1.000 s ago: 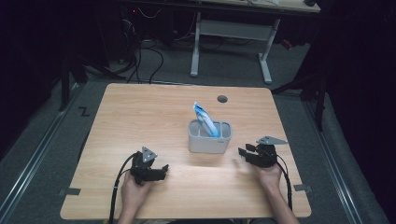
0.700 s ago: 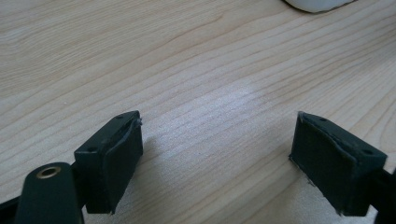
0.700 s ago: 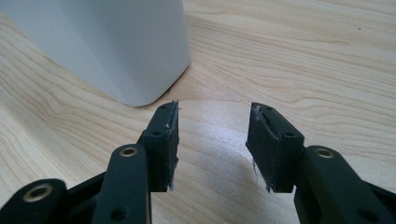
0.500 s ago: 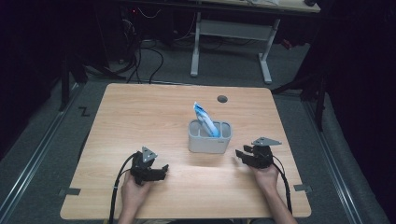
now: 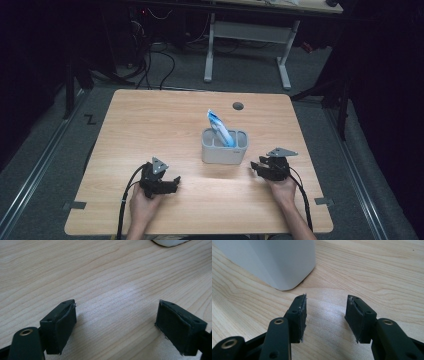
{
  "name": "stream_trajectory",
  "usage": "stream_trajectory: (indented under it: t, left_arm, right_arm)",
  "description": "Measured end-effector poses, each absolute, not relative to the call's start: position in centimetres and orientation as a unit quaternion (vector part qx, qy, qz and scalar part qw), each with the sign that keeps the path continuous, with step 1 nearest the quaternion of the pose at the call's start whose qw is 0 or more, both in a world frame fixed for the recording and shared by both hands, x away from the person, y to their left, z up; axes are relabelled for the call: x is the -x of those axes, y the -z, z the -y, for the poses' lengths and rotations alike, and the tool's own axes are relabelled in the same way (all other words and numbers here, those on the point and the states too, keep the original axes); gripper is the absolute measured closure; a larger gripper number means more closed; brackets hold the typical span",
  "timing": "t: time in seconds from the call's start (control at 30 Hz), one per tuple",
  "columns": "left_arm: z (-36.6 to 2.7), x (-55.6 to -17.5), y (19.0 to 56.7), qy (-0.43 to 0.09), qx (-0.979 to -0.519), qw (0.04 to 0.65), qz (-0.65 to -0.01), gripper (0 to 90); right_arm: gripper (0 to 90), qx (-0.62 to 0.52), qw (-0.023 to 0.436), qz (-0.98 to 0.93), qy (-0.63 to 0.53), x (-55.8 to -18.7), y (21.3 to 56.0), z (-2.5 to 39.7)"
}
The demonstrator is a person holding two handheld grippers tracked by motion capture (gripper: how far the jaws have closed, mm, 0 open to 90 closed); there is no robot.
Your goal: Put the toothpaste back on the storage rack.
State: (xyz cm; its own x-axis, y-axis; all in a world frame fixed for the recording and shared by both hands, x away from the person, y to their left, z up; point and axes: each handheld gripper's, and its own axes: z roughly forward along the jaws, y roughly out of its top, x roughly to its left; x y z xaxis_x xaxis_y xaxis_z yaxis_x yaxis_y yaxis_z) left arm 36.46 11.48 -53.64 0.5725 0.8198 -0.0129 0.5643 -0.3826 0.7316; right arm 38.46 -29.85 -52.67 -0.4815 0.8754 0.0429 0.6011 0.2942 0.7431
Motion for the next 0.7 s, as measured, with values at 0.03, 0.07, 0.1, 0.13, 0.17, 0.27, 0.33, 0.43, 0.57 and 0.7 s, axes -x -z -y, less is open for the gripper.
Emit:
stream_trajectory:
  t: [0.03,0.07,0.1,0.13,0.17,0.27,0.33,0.43,0.57,0.7]
  left_arm:
    - [-11.5,-36.5,53.6,-0.179,-0.812,0.357,-0.426,16.9]
    - [-11.5,-36.5,53.6,-0.179,-0.812,0.357,-0.426,16.9]
    - [-11.5,-36.5,53.6,-0.179,-0.812,0.356,-0.426,16.9]
    - [-11.5,-36.5,53.6,-0.179,-0.812,0.357,-0.426,16.9]
    - [-11.5,-36.5,53.6,-0.179,-0.812,0.357,-0.426,16.9]
    - [-11.5,-36.5,53.6,-0.179,-0.812,0.356,-0.426,16.9]
    - [-11.5,-36.5,53.6,-0.179,-0.812,0.357,-0.426,16.9]
    - [-11.5,-36.5,53.6,-0.179,-0.812,0.357,-0.426,16.9]
    - [-11.5,-36.5,53.6,-0.179,-0.812,0.356,-0.426,16.9]
    - [-11.5,-36.4,53.6,-0.179,-0.812,0.356,-0.426,16.9]
  right_arm:
    - [51.2,-0.471,0.19,-0.782,-0.36,-38.5,52.7,29.8]
    - [51.0,-0.474,0.188,-0.782,-0.36,-38.5,52.7,29.8]
    - [50.8,-0.474,0.187,-0.781,-0.36,-38.5,52.7,29.7]
    - [50.4,-0.474,0.187,-0.782,-0.36,-38.5,52.8,29.7]
    - [50.2,-0.474,0.187,-0.782,-0.36,-38.5,52.8,29.7]
    - [49.0,-0.474,0.187,-0.784,-0.355,-38.5,53.0,29.5]
    - [48.7,-0.472,0.19,-0.784,-0.355,-38.5,53.0,29.4]
    - [47.7,-0.471,0.19,-0.785,-0.355,-38.5,53.0,29.3]
    - [44.5,-0.466,0.195,-0.789,-0.35,-38.6,53.1,29.1]
    - [43.6,-0.458,0.208,-0.795,-0.339,-38.4,53.1,28.7]
